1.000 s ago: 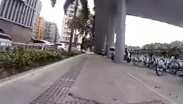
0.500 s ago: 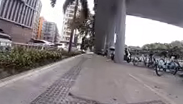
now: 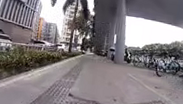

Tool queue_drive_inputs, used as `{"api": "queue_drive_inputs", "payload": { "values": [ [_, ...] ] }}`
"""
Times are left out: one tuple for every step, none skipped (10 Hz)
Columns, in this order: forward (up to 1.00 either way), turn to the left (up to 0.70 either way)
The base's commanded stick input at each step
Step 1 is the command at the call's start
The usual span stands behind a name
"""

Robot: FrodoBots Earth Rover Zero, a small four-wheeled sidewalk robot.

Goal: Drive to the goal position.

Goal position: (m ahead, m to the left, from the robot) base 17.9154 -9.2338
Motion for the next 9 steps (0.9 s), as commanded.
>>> {"api": "queue_drive_inputs", "payload": {
  "values": [
    [0.45, 0.00],
    [0.45, 0.00],
    [0.45, 0.00],
    [0.45, 0.00],
    [0.45, 0.00],
    [0.45, 0.00],
    [0.45, 0.00],
    [0.45, 0.00],
    [0.45, 0.00]
  ]
}}
